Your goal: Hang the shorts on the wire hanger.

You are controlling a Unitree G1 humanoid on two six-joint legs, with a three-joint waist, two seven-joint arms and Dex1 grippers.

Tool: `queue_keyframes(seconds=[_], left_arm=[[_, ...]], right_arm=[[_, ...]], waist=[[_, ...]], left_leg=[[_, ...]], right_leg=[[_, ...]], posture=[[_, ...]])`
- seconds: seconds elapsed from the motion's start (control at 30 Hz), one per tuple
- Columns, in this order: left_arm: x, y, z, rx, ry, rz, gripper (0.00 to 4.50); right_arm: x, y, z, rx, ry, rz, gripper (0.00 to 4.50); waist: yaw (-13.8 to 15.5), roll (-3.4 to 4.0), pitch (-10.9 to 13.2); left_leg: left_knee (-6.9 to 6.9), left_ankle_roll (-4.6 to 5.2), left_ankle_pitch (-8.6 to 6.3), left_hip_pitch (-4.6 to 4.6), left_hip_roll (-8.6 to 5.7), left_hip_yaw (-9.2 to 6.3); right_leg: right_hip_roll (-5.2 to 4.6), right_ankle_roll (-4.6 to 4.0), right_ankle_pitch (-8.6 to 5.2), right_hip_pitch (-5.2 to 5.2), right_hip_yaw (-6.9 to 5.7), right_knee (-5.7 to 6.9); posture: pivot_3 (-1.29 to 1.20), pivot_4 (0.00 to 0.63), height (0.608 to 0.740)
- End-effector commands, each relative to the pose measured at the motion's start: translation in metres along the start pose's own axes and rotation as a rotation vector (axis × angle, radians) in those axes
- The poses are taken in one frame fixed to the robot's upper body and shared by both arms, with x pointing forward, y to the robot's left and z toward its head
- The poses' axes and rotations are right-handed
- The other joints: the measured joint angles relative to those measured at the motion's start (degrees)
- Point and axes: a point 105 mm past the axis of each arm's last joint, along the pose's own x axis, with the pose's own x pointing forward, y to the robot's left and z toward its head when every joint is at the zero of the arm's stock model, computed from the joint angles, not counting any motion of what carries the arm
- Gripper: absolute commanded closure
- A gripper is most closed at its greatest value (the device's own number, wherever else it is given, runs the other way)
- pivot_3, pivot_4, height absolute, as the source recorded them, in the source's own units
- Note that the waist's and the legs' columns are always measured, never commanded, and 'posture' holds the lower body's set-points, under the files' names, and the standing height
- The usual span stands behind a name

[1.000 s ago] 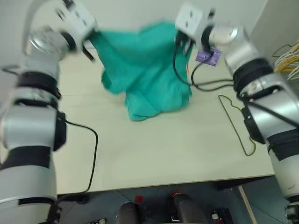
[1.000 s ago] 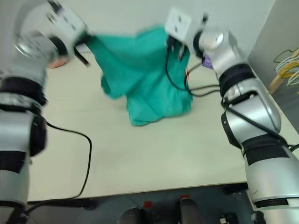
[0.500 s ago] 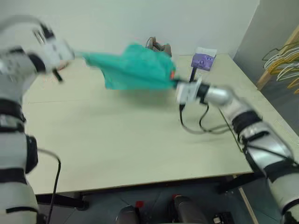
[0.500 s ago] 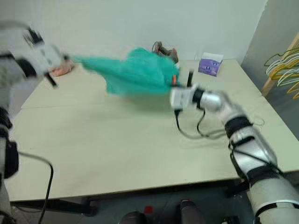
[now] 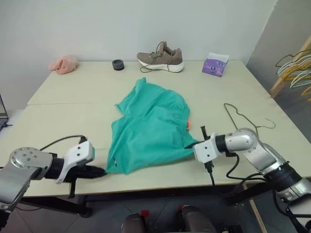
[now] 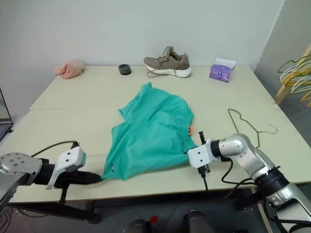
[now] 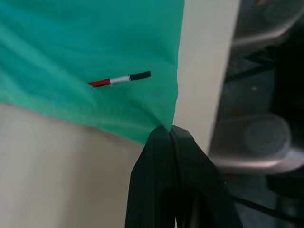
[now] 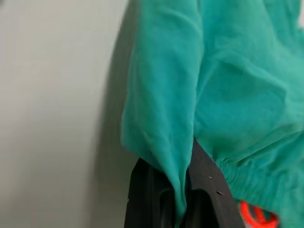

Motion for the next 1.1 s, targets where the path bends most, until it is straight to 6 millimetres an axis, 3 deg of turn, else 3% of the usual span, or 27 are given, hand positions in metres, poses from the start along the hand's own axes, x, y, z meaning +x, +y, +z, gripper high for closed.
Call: queue_keyframes(seconds=[0.03,0.27,0.37,0.47,0.7,0.8,0.9,1.03,1.1], left_arm=[[-0.013,-0.004,0.012,0.047,0.023,-0.017,4.50],[-0.012,-0.014,0.008,0.046,0.090,-0.093,4.50],[-0.011,-0.022,0.005,0.040,0.115,-0.121,4.50],[-0.012,-0.027,0.004,0.030,0.121,-0.127,3.92],[-0.031,-0.029,0.002,-0.025,0.095,-0.007,1.85],[-0.036,-0.029,0.015,-0.034,0.022,0.041,0.92],[-0.042,-0.025,0.044,-0.026,-0.132,0.093,0.02],[-0.046,-0.020,0.085,-0.002,-0.369,0.108,0.02],[-0.046,-0.017,0.095,0.012,-0.423,0.126,0.02]], right_arm=[[-0.006,0.004,0.021,0.033,-0.050,0.052,4.45],[0.000,0.018,0.026,0.102,-0.039,0.145,4.45],[-0.001,0.016,0.027,0.091,-0.035,0.149,3.59],[-0.006,0.016,0.028,0.072,-0.035,0.164,2.54],[-0.022,0.026,0.050,0.101,-0.122,0.225,0.12],[-0.026,0.023,0.059,0.141,-0.178,0.201,0.00],[-0.033,0.009,0.070,0.228,-0.273,0.135,0.00],[-0.047,-0.020,0.072,0.394,-0.362,-0.038,0.00],[-0.052,-0.028,0.067,0.443,-0.360,-0.112,0.00]], waist=[[0.0,-0.02,0.0],[0.2,-0.02,0.0],[0.1,-0.01,0.0],[0.1,-0.01,0.0],[0.3,-0.01,0.0],[0.6,-0.02,0.0],[1.0,-0.03,0.0],[1.3,-0.07,0.0],[1.3,-0.07,0.0]], left_leg=[[0.00,-0.01,-0.01,-0.01,0.03,-0.05],[-0.01,-0.07,-0.07,-0.04,0.10,-0.21],[-0.02,-0.08,-0.08,-0.03,0.10,-0.22],[-0.02,-0.10,-0.10,-0.04,0.11,-0.27],[-0.03,-0.11,-0.11,-0.05,0.13,-0.37],[-0.04,-0.12,-0.12,-0.04,0.12,-0.41],[-0.03,-0.14,-0.13,-0.05,0.11,-0.44],[-0.01,-0.14,-0.13,-0.02,0.10,-0.66],[-0.01,-0.14,-0.13,-0.02,0.08,-0.79]], right_leg=[[0.05,-0.02,0.00,0.00,-0.03,0.00],[0.24,-0.17,-0.09,-0.04,-0.07,-0.02],[0.26,-0.22,-0.11,-0.06,-0.06,-0.02],[0.28,-0.25,-0.13,-0.07,-0.07,-0.02],[0.30,-0.32,-0.16,-0.10,-0.15,-0.01],[0.30,-0.34,-0.17,-0.08,-0.17,-0.01],[0.30,-0.36,-0.16,-0.08,-0.16,-0.02],[0.31,-0.39,-0.14,0.05,-0.25,-0.02],[0.30,-0.39,-0.13,0.09,-0.23,-0.02]], posture=[[-0.05,0.081,0.740],[-0.05,0.084,0.740],[-0.04,0.087,0.740],[-0.04,0.087,0.740],[-0.04,0.089,0.740],[-0.03,0.091,0.740],[-0.02,0.090,0.740],[-0.03,0.093,0.740],[-0.03,0.093,0.740]])
